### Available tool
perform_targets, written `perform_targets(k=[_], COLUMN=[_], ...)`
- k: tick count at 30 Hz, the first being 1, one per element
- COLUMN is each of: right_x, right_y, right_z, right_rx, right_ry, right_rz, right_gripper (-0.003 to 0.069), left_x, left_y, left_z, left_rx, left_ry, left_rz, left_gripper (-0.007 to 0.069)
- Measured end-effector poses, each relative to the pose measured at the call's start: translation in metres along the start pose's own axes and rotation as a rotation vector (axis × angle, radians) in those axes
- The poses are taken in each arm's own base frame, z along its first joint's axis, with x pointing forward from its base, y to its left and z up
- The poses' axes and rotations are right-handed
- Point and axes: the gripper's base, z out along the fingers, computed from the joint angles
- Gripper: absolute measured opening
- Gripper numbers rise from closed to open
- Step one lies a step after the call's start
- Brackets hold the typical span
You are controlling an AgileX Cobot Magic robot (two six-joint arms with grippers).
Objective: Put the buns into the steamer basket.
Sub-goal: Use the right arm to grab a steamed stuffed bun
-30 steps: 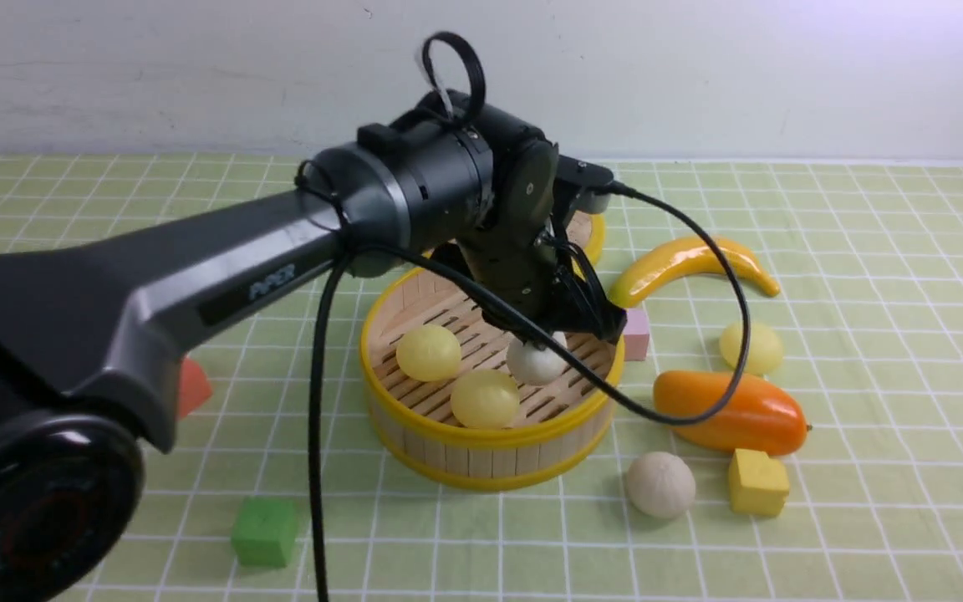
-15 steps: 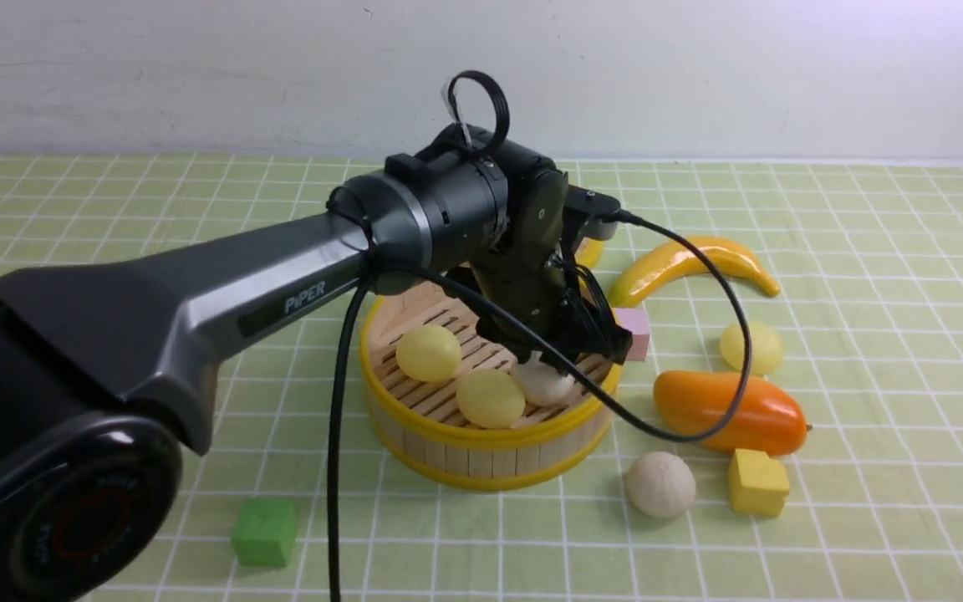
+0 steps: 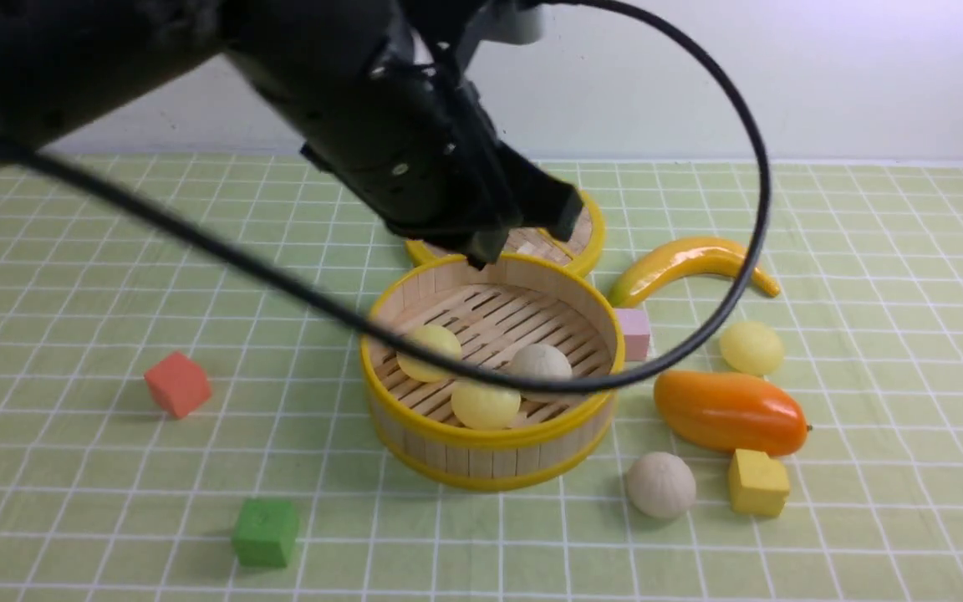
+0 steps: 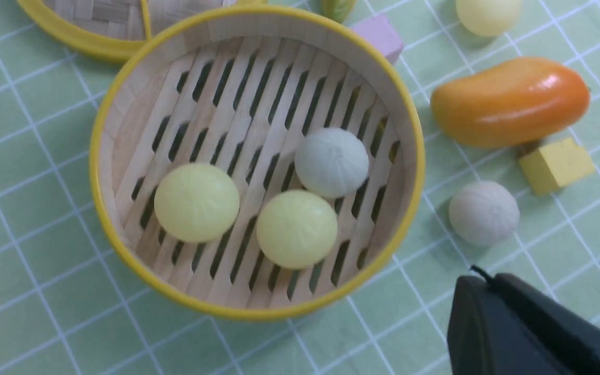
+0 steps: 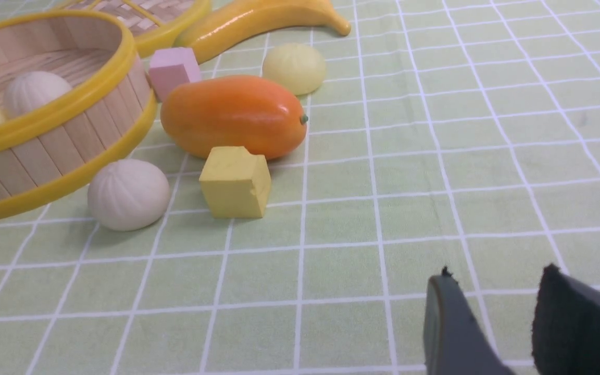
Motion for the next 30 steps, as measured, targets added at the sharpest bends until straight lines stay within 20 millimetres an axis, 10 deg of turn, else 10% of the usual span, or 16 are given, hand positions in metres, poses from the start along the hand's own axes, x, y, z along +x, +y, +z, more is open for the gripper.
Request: perform_targets(k=[9, 16, 25, 30], right_x=[0.000, -0.002, -0.029, -0.079], right_y=[0.000, 0.003, 0.010, 0.029], right_z=[0.000, 0.001, -0.006, -0.014], right_rx=[0.000, -0.038, -0.189, -0.212], right_ry=[0.000, -0.029, -0.233, 0.001], right_rz=[0.000, 0.129, 0.652, 0.504], right_gripper=[0.0241, 0.0241, 0.0197, 0.0052], left_x=[0.126, 0.225, 0.262, 0.262], left_y=[0.017, 0.034, 0.040, 0.040], left_z=[-0.069, -0.082, -0.082, -0.082], left_rx=[0.094, 0.134, 0.145, 0.145], left_ry=[-0.400, -0.603, -0.649, -0.650], left_rz=[-0.033, -0.080, -0.086, -0.086], left_gripper=[-0.0013, -0.0013, -0.0013, -0.0013])
